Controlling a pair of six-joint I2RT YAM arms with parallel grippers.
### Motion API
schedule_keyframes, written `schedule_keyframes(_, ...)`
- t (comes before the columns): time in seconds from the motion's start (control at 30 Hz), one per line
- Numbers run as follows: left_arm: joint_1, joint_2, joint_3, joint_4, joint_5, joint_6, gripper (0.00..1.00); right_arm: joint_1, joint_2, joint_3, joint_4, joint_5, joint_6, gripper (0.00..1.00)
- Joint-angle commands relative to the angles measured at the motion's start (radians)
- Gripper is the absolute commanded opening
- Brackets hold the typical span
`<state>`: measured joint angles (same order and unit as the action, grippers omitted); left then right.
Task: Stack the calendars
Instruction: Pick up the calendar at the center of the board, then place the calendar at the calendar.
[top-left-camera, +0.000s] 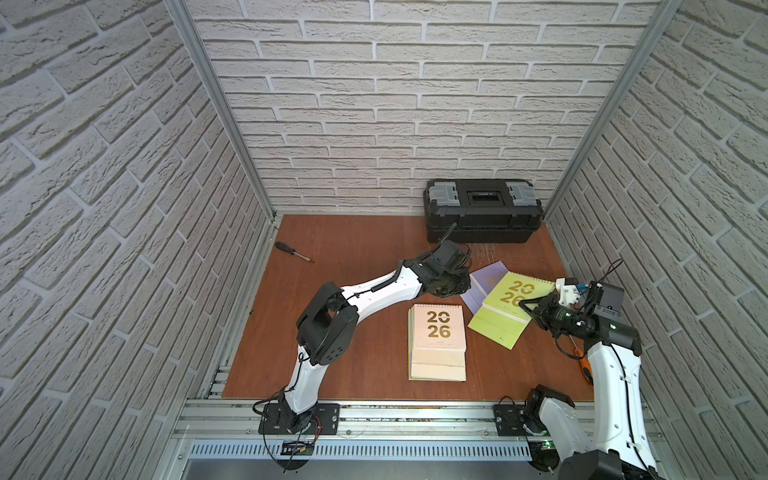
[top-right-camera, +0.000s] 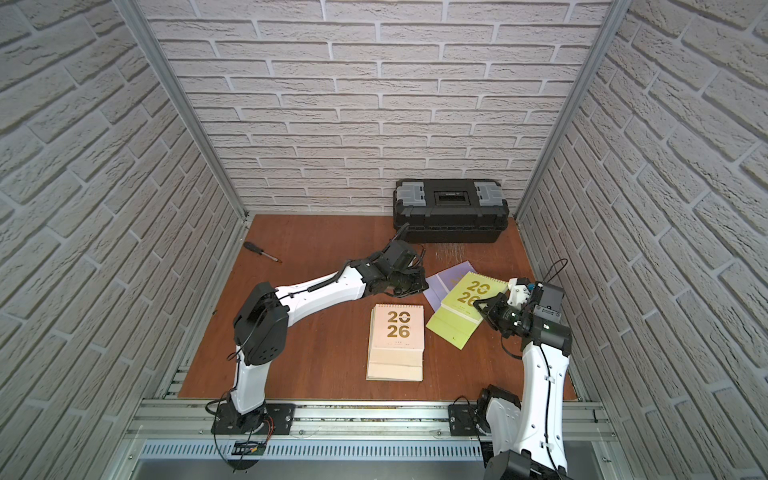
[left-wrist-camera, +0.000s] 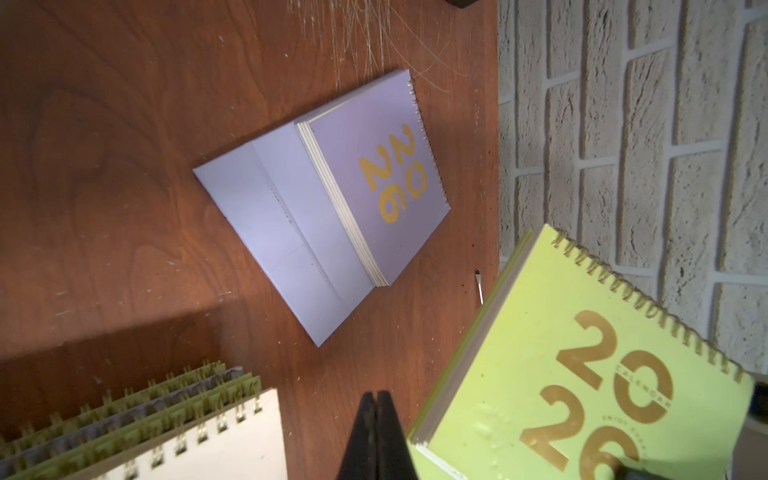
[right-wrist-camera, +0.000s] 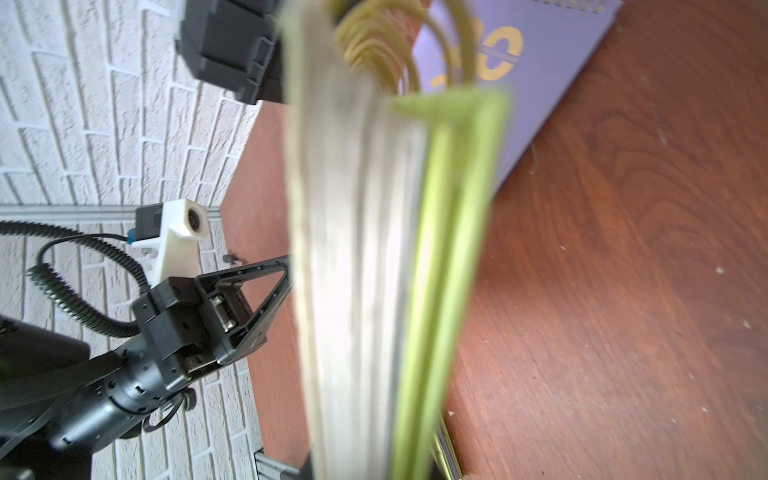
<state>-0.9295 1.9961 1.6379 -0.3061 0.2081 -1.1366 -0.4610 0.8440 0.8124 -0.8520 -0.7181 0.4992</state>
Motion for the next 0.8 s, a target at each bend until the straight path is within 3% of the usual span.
schedule_keyframes(0.0, 0.013, -0.074, -0.046, 0.041, -0.037, 0.017, 0.00, 0.032, -0.010, 0.038, 0.092, -0.082, -0.016, 0.03)
schedule_keyframes(0.4, 0.047, -0.252, -0.190, -0.016, -0.118, 0.050, 0.00, 0.196, 0.016, -0.006, 0.240, -0.210, 0.017, 0.03)
schedule_keyframes(0.77, 0.085, -0.438, -0.328, -0.103, -0.191, 0.074, 0.00, 0.371, 0.045, -0.093, 0.364, -0.240, 0.035, 0.03)
